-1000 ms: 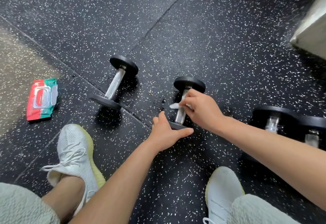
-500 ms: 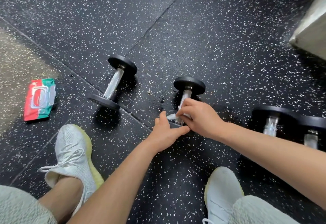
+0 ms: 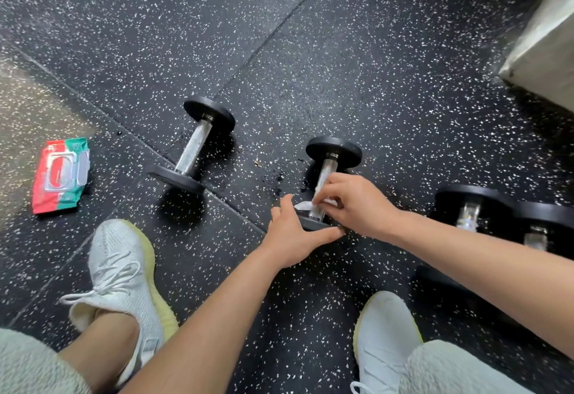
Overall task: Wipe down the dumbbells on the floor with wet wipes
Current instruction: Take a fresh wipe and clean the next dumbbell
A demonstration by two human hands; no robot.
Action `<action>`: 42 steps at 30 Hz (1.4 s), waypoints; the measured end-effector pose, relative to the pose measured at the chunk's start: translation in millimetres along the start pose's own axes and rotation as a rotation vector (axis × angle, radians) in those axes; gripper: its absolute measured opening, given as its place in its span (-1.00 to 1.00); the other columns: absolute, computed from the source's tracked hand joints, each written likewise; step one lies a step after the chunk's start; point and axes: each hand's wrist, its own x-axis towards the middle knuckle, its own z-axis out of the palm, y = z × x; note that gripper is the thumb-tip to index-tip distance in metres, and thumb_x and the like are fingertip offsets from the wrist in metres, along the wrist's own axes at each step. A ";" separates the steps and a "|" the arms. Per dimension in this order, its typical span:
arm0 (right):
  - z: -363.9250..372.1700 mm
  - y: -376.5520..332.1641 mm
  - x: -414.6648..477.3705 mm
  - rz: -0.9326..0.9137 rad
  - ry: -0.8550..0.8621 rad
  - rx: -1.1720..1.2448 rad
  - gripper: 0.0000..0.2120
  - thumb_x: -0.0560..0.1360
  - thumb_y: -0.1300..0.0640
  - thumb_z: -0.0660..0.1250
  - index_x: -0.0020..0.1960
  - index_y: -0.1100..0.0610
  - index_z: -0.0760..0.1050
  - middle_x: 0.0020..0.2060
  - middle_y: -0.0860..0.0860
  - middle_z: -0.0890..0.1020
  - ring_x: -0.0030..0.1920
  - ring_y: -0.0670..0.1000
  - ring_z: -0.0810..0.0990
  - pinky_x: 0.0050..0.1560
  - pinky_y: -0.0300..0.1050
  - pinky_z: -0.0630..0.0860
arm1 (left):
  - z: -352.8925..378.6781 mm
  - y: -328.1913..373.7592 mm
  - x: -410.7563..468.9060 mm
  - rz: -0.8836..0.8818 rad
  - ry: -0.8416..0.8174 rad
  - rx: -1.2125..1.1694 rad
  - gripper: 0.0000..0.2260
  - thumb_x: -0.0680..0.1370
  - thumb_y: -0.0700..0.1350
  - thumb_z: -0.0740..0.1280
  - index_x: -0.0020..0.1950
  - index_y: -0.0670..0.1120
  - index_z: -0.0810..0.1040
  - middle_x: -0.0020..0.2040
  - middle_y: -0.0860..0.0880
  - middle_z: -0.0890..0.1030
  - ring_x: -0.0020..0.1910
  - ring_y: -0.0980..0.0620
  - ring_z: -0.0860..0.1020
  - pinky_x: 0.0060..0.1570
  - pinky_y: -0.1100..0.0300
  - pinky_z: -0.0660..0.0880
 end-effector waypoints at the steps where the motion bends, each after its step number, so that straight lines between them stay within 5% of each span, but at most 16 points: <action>1: -2.0 1.8 4.9 0.011 0.022 0.001 -0.92 0.50 0.10 0.48 -0.03 -0.03 0.72 -0.14 -0.13 0.60 -0.22 -0.11 0.50 -0.16 0.01 0.56 | -1.2 0.0 -0.7 -0.002 -0.011 -0.012 0.20 0.31 0.40 0.57 0.68 0.12 -0.12 0.61 -0.02 0.11 0.59 -0.11 0.23 0.51 -0.09 0.31; 6: 2.2 1.2 14.8 0.153 0.200 -0.048 -0.91 0.52 0.09 0.46 -0.01 -0.02 0.73 -0.12 -0.10 0.59 -0.17 -0.05 0.56 -0.14 -0.04 0.56 | -5.6 1.7 -1.4 -0.008 -0.026 -0.067 0.07 0.42 0.33 0.52 0.68 0.14 -0.12 0.62 -0.03 0.11 0.57 -0.10 0.26 0.46 -0.05 0.30; 12: 2.8 -4.6 -1.2 0.029 -0.024 -0.010 -0.92 0.51 0.08 0.47 -0.02 -0.04 0.72 -0.15 -0.15 0.55 -0.19 -0.06 0.54 -0.17 -0.04 0.53 | -2.1 1.8 0.1 0.005 -0.073 -0.054 0.05 0.43 0.31 0.52 0.68 0.15 -0.12 0.61 -0.07 0.12 0.56 -0.12 0.27 0.50 -0.09 0.31; 19: -5.1 11.2 11.9 0.153 0.179 -0.059 -0.92 0.52 0.08 0.47 -0.02 -0.02 0.74 -0.14 -0.11 0.58 -0.15 -0.03 0.57 -0.15 -0.10 0.48 | 4.5 3.9 -0.1 -0.011 -0.036 -0.025 0.24 0.30 0.42 0.56 0.69 0.12 -0.18 0.67 -0.05 0.01 0.66 -0.12 0.06 0.58 -0.20 0.18; 25: 0.2 3.0 -9.6 0.011 -0.049 -0.021 -0.91 0.50 0.08 0.49 -0.01 -0.04 0.72 -0.12 -0.11 0.58 -0.14 -0.03 0.58 -0.12 0.04 0.56 | 6.5 3.1 0.0 -0.002 -0.068 -0.076 0.22 0.33 0.36 0.59 0.69 0.15 -0.19 0.68 -0.05 0.03 0.63 -0.09 0.17 0.50 -0.03 0.27; 31: -5.2 11.9 8.0 0.155 0.206 -0.032 -0.91 0.52 0.10 0.48 0.01 0.01 0.74 -0.11 -0.10 0.61 -0.12 -0.03 0.59 -0.07 0.00 0.59 | 4.2 3.4 -0.1 -0.011 -0.067 -0.124 0.10 0.39 0.32 0.53 0.68 0.20 -0.16 0.65 -0.06 0.08 0.59 -0.08 0.21 0.45 -0.01 0.25; 37: -2.5 -1.1 -11.8 0.046 -0.062 0.007 -0.91 0.50 0.09 0.49 -0.01 -0.03 0.73 -0.15 -0.16 0.55 -0.17 -0.06 0.54 -0.11 -0.03 0.54 | 6.6 4.2 2.1 0.001 -0.119 -0.137 0.05 0.47 0.25 0.50 0.69 0.15 -0.18 0.66 -0.08 0.06 0.61 -0.08 0.18 0.42 0.06 0.21; 42: -15.4 13.2 6.2 0.108 0.098 -0.054 -0.92 0.50 0.09 0.50 -0.02 -0.01 0.74 -0.19 -0.20 0.51 -0.18 -0.08 0.52 -0.16 -0.07 0.50 | 11.5 7.5 -0.4 -0.005 -0.057 -0.105 0.07 0.43 0.31 0.54 0.69 0.09 -0.09 0.63 -0.05 0.11 0.60 -0.09 0.19 0.53 -0.05 0.23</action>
